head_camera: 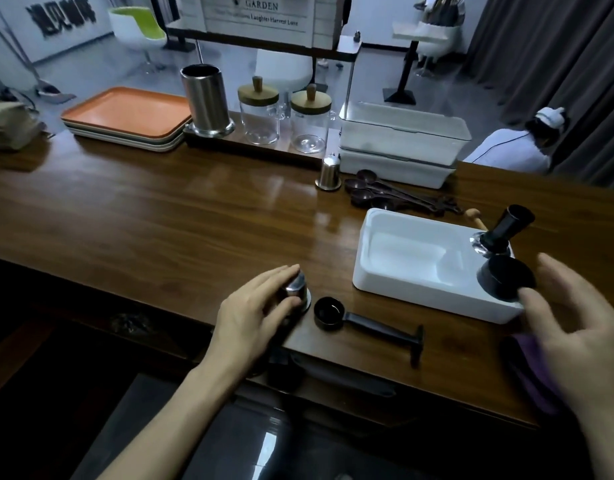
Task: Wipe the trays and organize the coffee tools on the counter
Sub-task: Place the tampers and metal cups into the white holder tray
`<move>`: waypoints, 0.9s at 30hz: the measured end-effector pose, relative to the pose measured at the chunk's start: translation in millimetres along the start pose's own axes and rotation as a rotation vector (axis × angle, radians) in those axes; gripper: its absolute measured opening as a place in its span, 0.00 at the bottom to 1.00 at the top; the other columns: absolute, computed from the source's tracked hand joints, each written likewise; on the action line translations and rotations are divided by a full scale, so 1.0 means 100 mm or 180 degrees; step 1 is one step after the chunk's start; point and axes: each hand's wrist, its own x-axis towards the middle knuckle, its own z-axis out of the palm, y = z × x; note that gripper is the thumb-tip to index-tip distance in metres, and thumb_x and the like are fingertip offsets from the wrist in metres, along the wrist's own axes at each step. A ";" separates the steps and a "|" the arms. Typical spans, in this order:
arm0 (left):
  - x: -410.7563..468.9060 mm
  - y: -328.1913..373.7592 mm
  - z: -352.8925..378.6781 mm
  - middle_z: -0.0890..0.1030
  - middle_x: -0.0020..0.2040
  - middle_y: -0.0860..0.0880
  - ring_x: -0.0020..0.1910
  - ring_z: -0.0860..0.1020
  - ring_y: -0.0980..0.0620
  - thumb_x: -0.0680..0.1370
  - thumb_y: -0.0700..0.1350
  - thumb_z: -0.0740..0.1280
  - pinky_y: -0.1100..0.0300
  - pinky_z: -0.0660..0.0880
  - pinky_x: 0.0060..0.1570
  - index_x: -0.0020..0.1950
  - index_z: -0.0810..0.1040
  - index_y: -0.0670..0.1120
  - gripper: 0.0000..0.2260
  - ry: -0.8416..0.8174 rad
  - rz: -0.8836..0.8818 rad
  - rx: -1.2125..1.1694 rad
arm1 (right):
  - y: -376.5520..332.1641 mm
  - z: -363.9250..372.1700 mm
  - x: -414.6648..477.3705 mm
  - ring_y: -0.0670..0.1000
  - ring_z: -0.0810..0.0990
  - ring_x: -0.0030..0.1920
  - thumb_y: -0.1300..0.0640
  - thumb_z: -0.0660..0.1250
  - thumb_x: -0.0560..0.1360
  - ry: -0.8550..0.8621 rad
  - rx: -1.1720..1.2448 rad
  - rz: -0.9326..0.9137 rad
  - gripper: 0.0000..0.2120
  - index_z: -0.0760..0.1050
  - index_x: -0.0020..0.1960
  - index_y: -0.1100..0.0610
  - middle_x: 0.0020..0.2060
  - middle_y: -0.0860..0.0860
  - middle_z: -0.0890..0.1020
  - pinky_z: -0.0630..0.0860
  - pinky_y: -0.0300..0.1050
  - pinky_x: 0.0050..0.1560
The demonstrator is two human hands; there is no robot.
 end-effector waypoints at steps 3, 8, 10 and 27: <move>0.06 0.05 0.03 0.80 0.64 0.61 0.62 0.78 0.63 0.76 0.50 0.73 0.57 0.77 0.61 0.69 0.79 0.55 0.20 0.0017 -0.0032 -0.0050 | -0.54 0.24 -0.07 0.41 0.78 0.64 0.48 0.68 0.78 -0.0501 0.0501 -0.0340 0.18 0.78 0.67 0.49 0.64 0.41 0.80 0.73 0.43 0.67; 0.16 0.12 0.08 0.80 0.61 0.64 0.57 0.80 0.63 0.75 0.46 0.77 0.53 0.79 0.57 0.69 0.78 0.60 0.24 -0.0029 -0.0228 -0.0019 | -1.00 0.80 -0.06 0.40 0.81 0.53 0.52 0.74 0.76 -0.1726 0.0741 -0.0493 0.14 0.82 0.61 0.44 0.50 0.35 0.83 0.77 0.39 0.57; 0.19 0.16 0.08 0.81 0.60 0.66 0.56 0.80 0.65 0.74 0.47 0.77 0.54 0.79 0.58 0.70 0.76 0.61 0.26 -0.0015 -0.0373 -0.0058 | -1.07 0.93 -0.03 0.39 0.80 0.55 0.50 0.73 0.77 -0.1924 0.0729 -0.0609 0.16 0.80 0.64 0.43 0.54 0.36 0.83 0.76 0.39 0.58; 1.21 0.91 0.74 0.84 0.59 0.58 0.58 0.82 0.60 0.73 0.41 0.78 0.55 0.80 0.60 0.71 0.78 0.55 0.27 -0.0264 -0.0059 -0.0809 | -0.29 0.46 0.22 0.36 0.80 0.57 0.50 0.74 0.75 -0.1183 0.0979 0.0065 0.17 0.80 0.63 0.41 0.56 0.33 0.82 0.75 0.33 0.59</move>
